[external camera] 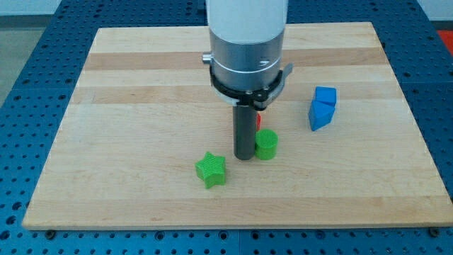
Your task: Move your hand to the right of the red circle
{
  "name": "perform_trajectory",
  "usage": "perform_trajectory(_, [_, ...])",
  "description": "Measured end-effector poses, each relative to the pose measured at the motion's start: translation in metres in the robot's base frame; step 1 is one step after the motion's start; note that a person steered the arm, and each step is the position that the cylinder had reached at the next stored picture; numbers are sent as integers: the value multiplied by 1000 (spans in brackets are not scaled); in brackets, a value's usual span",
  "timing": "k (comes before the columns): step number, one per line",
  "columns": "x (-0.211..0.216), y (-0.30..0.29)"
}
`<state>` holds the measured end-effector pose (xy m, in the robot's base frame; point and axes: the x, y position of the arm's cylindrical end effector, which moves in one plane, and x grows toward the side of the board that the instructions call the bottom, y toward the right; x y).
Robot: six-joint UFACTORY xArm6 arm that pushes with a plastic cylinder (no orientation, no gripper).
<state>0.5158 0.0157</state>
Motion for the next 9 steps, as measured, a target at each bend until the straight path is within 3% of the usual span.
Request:
perform_trajectory(6, [0, 97])
perform_trajectory(8, [1, 94])
perform_trajectory(9, [9, 58])
